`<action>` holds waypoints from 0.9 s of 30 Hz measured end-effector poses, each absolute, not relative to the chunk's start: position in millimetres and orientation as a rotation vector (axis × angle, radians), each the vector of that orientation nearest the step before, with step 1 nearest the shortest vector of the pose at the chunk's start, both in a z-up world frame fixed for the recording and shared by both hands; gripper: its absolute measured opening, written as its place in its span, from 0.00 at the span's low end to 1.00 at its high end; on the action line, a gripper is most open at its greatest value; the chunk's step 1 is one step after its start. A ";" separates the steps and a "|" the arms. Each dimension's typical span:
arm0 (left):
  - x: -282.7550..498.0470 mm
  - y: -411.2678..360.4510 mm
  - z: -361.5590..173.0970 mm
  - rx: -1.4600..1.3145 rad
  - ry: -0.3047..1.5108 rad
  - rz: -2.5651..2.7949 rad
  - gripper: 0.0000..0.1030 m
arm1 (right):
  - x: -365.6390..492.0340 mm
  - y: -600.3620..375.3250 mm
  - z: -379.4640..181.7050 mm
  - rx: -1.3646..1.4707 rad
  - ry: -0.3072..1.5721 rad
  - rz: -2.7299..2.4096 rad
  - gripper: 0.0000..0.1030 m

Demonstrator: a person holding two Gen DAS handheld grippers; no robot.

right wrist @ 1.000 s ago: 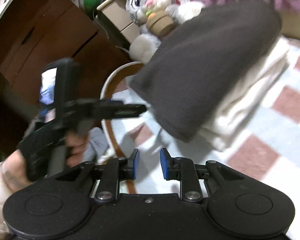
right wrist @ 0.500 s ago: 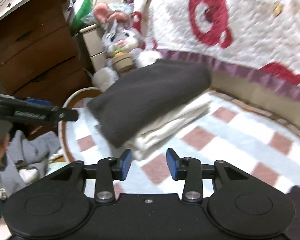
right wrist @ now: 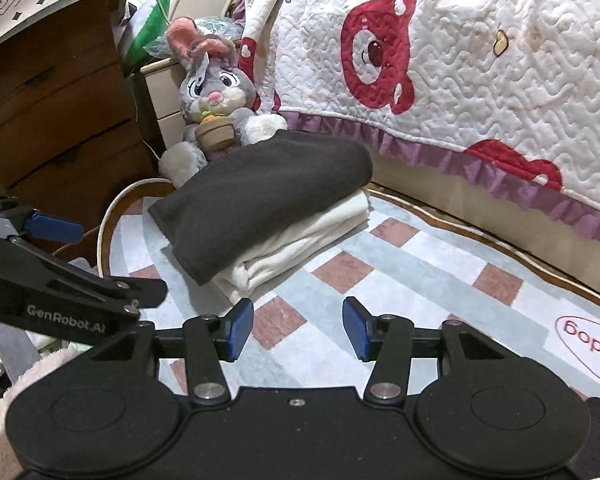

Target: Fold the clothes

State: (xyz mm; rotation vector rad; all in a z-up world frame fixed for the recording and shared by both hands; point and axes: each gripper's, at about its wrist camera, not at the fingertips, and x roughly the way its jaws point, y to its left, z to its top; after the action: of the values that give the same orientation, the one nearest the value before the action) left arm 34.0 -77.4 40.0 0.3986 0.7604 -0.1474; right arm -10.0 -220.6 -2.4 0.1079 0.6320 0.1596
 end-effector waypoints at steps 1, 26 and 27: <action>31.6 -78.2 41.5 0.400 0.754 -0.148 1.00 | -12.9 -221.2 -0.3 0.104 0.630 0.152 0.56; 6.4 -83.5 36.5 0.416 0.769 -0.172 1.00 | -42.3 -220.3 16.8 0.089 0.646 0.102 0.62; 6.3 -83.7 36.4 0.417 0.768 -0.173 1.00 | -42.6 -220.1 16.8 0.088 0.647 0.102 0.62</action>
State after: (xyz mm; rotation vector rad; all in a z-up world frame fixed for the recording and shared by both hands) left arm 6.3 -83.7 36.4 0.4167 0.7685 -0.1727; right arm -42.6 -220.1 16.8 0.0876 0.6467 0.1025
